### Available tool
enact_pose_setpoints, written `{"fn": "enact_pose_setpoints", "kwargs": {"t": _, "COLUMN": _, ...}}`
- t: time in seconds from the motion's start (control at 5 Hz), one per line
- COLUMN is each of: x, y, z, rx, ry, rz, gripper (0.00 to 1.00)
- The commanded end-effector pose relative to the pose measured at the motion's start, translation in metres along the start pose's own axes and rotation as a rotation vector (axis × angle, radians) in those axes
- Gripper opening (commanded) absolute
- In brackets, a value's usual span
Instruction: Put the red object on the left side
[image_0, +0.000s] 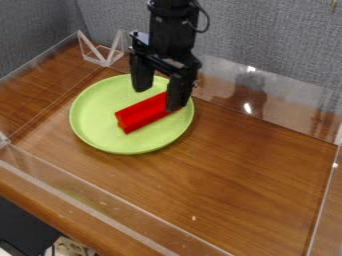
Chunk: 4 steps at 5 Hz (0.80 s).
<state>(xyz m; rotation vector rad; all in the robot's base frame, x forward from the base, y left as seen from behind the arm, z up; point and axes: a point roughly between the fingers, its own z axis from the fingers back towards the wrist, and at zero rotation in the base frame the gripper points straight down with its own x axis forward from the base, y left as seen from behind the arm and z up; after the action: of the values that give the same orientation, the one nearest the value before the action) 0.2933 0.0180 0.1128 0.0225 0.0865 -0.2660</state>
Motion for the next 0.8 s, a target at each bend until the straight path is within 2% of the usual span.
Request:
{"fn": "enact_pose_setpoints", "kwargs": {"t": 0.0, "x": 0.0101, "y": 0.0030, "z": 0.0071, "rx": 0.023, "ry": -0.045, "rz": -0.009, "gripper": 1.00}}
{"fn": "enact_pose_setpoints", "kwargs": {"t": 0.4, "x": 0.0174, "y": 0.0032, "z": -0.0013, "rx": 0.036, "ry": -0.050, "rz": -0.017, "gripper": 1.00}}
{"fn": "enact_pose_setpoints", "kwargs": {"t": 0.6, "x": 0.0189, "y": 0.0060, "z": 0.0020, "rx": 0.040, "ry": -0.054, "rz": -0.030, "gripper": 1.00}}
